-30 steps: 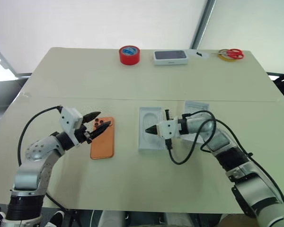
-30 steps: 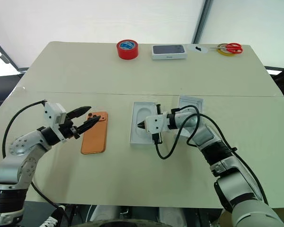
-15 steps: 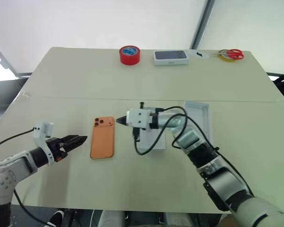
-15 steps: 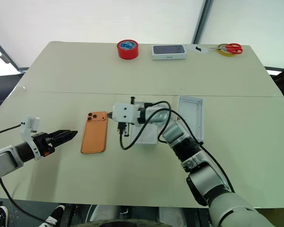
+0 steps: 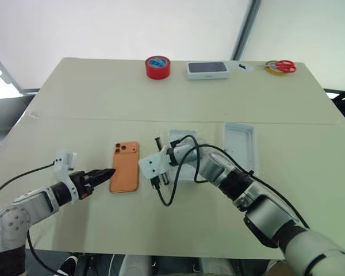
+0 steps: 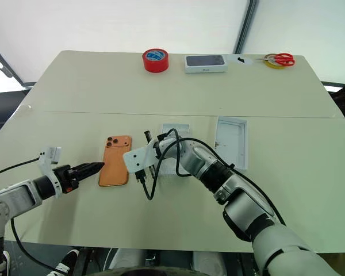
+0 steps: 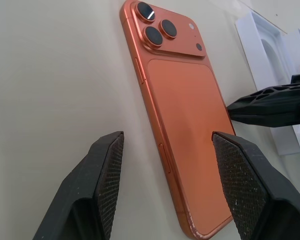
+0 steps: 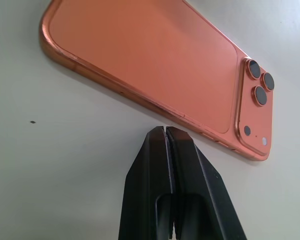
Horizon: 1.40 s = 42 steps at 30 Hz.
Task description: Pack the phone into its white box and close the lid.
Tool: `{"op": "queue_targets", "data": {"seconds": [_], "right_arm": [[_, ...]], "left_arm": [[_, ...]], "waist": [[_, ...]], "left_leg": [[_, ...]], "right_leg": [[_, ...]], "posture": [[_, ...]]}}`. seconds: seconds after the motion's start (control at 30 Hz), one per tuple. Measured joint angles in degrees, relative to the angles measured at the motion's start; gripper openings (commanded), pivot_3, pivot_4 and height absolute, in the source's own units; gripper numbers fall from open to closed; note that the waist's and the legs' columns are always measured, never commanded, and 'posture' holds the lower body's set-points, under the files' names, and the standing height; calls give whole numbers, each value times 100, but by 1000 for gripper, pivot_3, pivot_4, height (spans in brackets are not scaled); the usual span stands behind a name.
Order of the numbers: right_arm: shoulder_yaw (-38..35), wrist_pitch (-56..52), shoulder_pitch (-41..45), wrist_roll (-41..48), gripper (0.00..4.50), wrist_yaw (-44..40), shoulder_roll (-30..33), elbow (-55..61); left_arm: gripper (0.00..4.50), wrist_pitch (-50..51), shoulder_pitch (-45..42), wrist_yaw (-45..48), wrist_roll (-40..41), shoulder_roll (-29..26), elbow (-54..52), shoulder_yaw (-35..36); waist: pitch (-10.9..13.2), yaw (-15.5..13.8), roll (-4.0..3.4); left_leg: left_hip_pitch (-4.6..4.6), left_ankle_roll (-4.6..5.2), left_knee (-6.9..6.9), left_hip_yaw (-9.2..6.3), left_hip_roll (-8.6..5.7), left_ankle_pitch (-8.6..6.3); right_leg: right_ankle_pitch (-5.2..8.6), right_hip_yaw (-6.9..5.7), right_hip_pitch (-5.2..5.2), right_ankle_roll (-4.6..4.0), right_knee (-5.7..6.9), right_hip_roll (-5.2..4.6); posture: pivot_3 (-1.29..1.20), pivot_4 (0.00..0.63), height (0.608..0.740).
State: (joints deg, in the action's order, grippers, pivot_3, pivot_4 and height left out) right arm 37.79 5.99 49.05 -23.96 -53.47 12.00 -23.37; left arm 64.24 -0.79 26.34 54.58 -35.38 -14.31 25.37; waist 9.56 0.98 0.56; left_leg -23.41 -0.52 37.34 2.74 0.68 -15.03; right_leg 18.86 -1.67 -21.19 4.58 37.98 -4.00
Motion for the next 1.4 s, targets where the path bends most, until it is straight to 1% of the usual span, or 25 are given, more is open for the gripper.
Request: {"op": "queue_targets", "data": {"seconds": [0.1,0.2,0.43,0.57,0.83,1.03,1.17,1.23,1.4], "right_arm": [[-4,4,26,-25,65,78,-80,-111],[-12,15,29,-30,65,118,-118,-165],[-127,6,28,-55,65,121,-2,-213],[-165,-10,25,-67,65,130,33,-213],[-261,-62,5,-100,65,137,43,-225],[-350,-55,7,-160,65,143,47,-302],[-341,-14,8,-174,65,178,4,-306],[-335,2,8,-175,65,196,-3,-306],[-334,19,7,-177,65,208,-4,-306]], "left_arm": [[2953,12,-188,-31,-68,59,93,-145],[2953,114,-426,-151,-51,297,179,-208],[2953,503,-731,-447,62,754,273,-120],[2953,746,-937,-487,138,811,468,-22],[2953,928,-1265,-745,-137,829,394,-225],[2953,1118,-1468,-1241,-263,1222,228,-141],[2953,1218,-1583,-1256,-183,1461,242,-198],[2953,1344,-1669,-1292,-59,1602,302,-115],[2953,1481,-1675,-1284,3,1605,290,-139]], "waist": [[-6,-10,-1],[-15,-26,-5],[-31,-55,-16],[-31,-55,-16],[-32,-38,-16],[-32,-49,-15],[-31,-23,-11],[-30,-8,-8],[-29,2,-7]], "left_leg": [[3,0,0,0,-4,0],[4,0,0,-2,-9,0],[13,4,3,-10,-23,-1],[14,4,3,-16,-27,0],[17,1,3,-18,-27,1],[28,1,3,-21,-28,2],[25,0,1,-21,-27,2],[19,0,-1,-20,-25,2],[14,-1,0,-20,-25,3]], "right_leg": [[0,-1,1,0,0,-3],[0,-3,4,0,1,-7],[0,-6,23,1,1,-17],[0,-9,32,1,1,-18],[0,-11,38,1,1,-17],[0,-13,51,2,1,-16],[0,-13,46,2,-1,-15],[0,-13,38,2,0,-12],[0,-13,34,3,-1,-10]], "posture": [[0,150,740],[0,150,740],[0,150,740],[0,150,740],[0,150,740],[0,150,740],[0,150,740],[0,150,740],[0,150,740]]}}
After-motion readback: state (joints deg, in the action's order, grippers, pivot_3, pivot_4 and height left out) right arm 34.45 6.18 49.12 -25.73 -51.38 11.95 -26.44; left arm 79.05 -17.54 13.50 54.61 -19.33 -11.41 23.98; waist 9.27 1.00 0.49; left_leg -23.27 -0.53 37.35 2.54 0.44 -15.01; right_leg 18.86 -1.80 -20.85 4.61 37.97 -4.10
